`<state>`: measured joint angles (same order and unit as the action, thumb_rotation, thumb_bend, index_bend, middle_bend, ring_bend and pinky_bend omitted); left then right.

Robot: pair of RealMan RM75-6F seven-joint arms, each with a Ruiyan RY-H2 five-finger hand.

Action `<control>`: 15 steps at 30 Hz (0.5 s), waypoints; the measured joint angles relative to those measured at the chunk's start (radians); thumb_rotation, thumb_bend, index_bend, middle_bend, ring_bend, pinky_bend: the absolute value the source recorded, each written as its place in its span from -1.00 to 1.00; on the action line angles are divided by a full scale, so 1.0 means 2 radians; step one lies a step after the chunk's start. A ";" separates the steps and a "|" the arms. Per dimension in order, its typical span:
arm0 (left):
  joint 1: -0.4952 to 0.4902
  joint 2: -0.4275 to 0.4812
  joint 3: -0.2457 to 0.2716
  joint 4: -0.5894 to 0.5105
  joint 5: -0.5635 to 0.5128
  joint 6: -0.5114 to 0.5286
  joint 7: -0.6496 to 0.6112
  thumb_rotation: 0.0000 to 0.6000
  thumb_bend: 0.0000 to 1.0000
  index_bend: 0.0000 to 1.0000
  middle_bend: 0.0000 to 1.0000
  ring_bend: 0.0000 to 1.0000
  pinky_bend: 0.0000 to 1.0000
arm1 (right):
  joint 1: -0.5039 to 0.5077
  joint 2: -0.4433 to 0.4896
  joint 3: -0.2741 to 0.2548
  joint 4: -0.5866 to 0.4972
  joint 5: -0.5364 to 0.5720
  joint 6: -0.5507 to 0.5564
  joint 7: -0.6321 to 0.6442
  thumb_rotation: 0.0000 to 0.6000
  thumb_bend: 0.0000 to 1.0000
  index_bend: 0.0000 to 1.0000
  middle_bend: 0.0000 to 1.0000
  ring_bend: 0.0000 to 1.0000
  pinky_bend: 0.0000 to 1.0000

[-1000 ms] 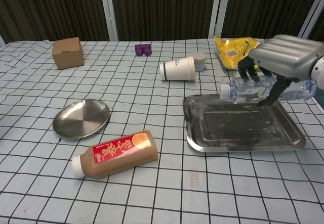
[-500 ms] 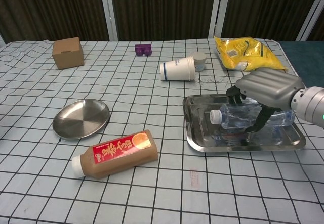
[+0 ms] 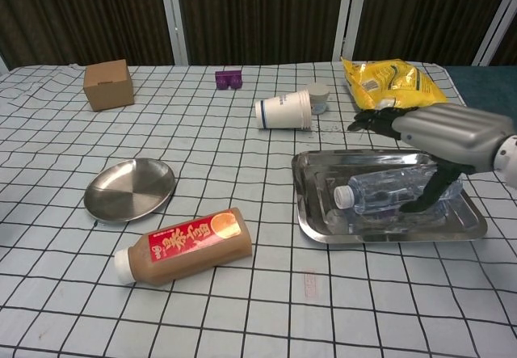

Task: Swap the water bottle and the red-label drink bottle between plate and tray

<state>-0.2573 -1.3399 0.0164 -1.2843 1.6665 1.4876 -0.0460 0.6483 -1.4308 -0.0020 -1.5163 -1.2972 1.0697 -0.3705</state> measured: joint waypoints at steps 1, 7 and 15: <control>-0.001 0.003 0.005 -0.008 0.006 -0.002 -0.004 1.00 -0.30 -1.00 -1.00 -1.00 -0.91 | -0.008 0.010 -0.001 -0.013 -0.004 0.012 0.004 1.00 -0.58 -1.00 -0.96 -1.00 -0.76; -0.022 0.029 0.035 -0.090 0.041 -0.047 -0.006 1.00 -0.30 -1.00 -1.00 -1.00 -0.89 | -0.078 0.059 -0.022 -0.057 -0.037 0.102 0.021 1.00 -0.58 -1.00 -1.00 -1.00 -0.99; -0.075 0.009 0.046 -0.164 0.063 -0.143 0.012 1.00 -0.31 -1.00 -0.96 -1.00 -0.70 | -0.138 0.096 -0.028 -0.051 -0.070 0.172 0.072 1.00 -0.58 -1.00 -1.00 -1.00 -1.00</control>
<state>-0.4078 -1.3221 0.1092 -1.6125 1.7934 1.2016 -0.0223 0.3718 -1.2397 -0.0579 -1.6192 -1.4363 1.4139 -0.2261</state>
